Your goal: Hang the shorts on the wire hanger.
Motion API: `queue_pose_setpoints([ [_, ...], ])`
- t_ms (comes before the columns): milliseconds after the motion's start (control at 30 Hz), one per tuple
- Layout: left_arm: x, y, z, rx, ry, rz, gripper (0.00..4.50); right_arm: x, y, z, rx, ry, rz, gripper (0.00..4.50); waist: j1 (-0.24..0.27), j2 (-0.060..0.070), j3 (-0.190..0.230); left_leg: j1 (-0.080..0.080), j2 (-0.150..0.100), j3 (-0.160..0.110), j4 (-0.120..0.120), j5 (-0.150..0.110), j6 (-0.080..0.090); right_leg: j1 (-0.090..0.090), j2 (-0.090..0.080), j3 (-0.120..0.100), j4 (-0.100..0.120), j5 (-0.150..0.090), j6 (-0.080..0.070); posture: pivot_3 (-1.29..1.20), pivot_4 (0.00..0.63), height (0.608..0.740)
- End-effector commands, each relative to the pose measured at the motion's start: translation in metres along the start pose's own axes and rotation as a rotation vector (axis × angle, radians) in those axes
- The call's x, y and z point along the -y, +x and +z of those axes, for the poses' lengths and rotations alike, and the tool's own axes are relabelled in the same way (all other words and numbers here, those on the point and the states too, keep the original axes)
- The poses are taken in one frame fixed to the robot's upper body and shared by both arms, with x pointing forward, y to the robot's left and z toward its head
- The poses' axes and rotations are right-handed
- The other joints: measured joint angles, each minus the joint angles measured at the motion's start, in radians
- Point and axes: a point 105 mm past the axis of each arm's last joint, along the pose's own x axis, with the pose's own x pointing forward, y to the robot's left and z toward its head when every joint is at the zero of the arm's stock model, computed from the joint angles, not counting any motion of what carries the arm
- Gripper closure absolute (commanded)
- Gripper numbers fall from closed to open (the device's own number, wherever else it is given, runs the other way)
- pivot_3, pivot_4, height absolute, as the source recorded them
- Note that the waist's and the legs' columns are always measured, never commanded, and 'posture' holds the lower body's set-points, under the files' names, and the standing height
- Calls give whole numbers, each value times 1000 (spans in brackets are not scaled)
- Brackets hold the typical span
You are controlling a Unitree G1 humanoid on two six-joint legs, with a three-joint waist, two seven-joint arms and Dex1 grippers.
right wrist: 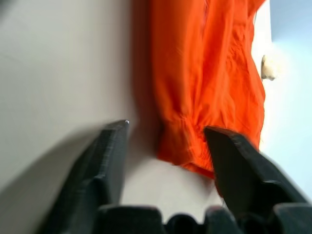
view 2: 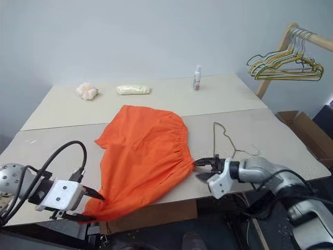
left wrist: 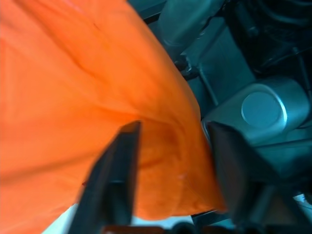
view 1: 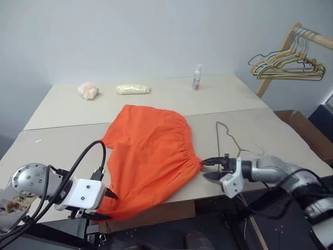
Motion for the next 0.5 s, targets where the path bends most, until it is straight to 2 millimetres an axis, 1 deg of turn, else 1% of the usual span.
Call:
queue_pose_setpoints([
  [33,-20,-25,7,40,21,110,450,31,-29,2,-104,164,-158,61,3,0,0,0,1,0,0,0,0,0,1,0,0,0,0,-148,0,740],
  [67,-30,-31,12,88,9,173,102,33,-39,-2,-178,308,-210,0,8,0,0,0,1,0,0,0,0,0,1,-1,0,0,-1,-148,0,740],
  [100,-39,-35,18,146,-9,233,42,35,-47,-9,-259,454,-257,0,20,0,1,0,2,-1,0,0,0,0,1,-2,0,-1,-1,-148,0,740],
  [200,-68,-40,42,348,-54,389,42,31,-65,-17,-444,840,-333,0,36,-1,0,-1,3,0,1,-1,0,1,1,-2,0,0,-1,-160,0,740],
  [267,-77,-38,55,439,-74,421,42,26,-70,-18,-549,1031,-354,0,36,-2,-1,0,4,0,2,-1,-1,2,2,-1,0,0,-1,-171,0,740],
  [367,-82,-33,68,520,-75,403,42,13,-72,-23,-710,1240,-382,0,34,-4,-3,-2,4,0,1,-2,-2,0,4,-1,-1,0,-1,-183,0,740],
  [467,-86,-29,72,536,-67,391,42,-3,-71,-28,-851,1397,-389,0,34,-4,-3,-5,2,0,1,-2,-2,-3,5,-1,-1,0,-2,-194,2,740],
  [500,-88,-28,74,548,-69,386,42,-8,-68,-29,-874,1453,-387,0,35,-4,-3,-6,2,0,2,-2,-2,-4,5,-1,-1,0,-2,-194,2,740],
])
